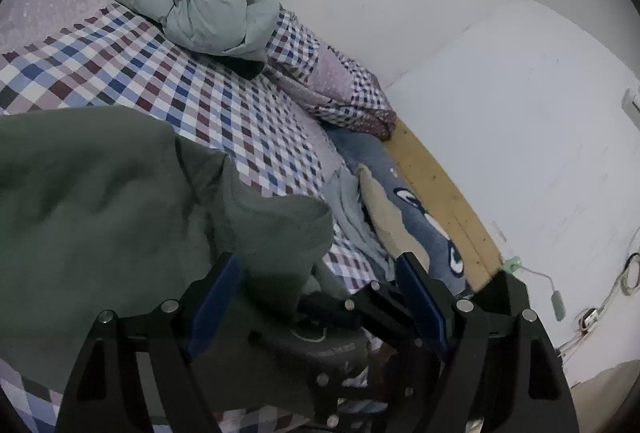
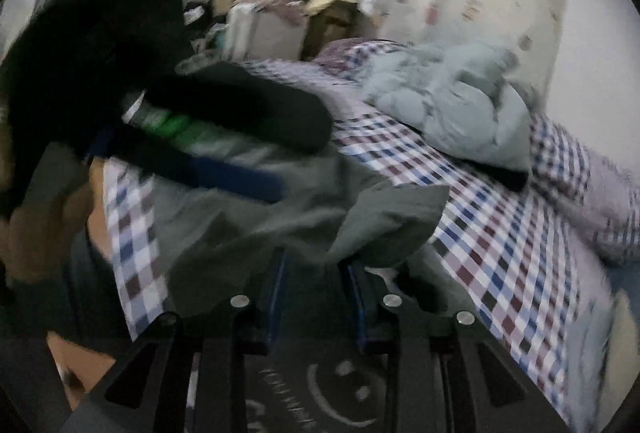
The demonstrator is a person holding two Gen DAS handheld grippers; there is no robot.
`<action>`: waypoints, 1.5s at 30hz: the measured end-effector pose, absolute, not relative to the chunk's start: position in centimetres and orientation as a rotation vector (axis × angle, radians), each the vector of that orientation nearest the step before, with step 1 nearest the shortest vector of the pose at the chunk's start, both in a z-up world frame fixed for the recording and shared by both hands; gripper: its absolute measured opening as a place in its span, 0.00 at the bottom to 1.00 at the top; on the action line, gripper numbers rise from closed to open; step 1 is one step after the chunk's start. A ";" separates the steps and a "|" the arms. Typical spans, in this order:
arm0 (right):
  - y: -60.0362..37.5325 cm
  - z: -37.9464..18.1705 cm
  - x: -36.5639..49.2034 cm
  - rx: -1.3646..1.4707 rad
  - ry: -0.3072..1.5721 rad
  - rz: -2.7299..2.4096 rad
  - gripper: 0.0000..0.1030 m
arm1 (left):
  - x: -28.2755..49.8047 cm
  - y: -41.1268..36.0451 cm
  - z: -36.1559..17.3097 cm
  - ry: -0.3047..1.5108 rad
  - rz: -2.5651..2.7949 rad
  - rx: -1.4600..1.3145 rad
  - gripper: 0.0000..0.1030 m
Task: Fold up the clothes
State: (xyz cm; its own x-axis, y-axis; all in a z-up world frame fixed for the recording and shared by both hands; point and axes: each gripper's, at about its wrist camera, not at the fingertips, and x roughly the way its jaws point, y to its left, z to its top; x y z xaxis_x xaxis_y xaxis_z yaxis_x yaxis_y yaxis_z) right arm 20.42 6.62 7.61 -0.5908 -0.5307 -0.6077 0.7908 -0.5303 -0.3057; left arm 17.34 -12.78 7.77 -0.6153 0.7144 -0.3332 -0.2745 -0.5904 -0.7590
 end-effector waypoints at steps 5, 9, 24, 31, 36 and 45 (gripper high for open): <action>4.7 6.2 22.9 0.496 0.922 -2.094 0.30 | 18.1 -12.5 7.7 -0.822 2.258 -0.917 0.81; 3.2 4.8 24.7 0.408 1.113 -2.039 0.30 | 18.4 -12.7 7.5 -0.798 2.282 -0.952 0.81; 1.9 3.9 28.8 0.324 1.218 -1.847 0.29 | 17.6 -16.1 4.7 -1.057 2.249 -1.035 0.65; 3.7 6.3 27.1 0.423 1.040 -1.835 0.32 | 16.8 -16.0 4.8 -1.111 2.203 -1.013 0.60; 7.1 8.8 23.2 0.554 0.789 -1.845 0.40 | 16.4 -16.2 4.0 -1.156 2.196 -1.062 0.30; 11.1 8.8 15.8 0.704 0.622 -2.015 0.45 | 17.1 -17.5 3.2 -1.220 2.181 -1.087 0.15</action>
State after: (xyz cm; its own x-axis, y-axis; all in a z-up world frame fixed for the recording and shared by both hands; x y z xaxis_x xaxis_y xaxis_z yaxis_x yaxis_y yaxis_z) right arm 15.83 11.06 8.80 -0.4461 -0.5780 -0.6834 0.8626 -0.4813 -0.1560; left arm 17.09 -17.52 3.21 -0.6101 0.6654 -0.4302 0.0181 -0.5311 -0.8471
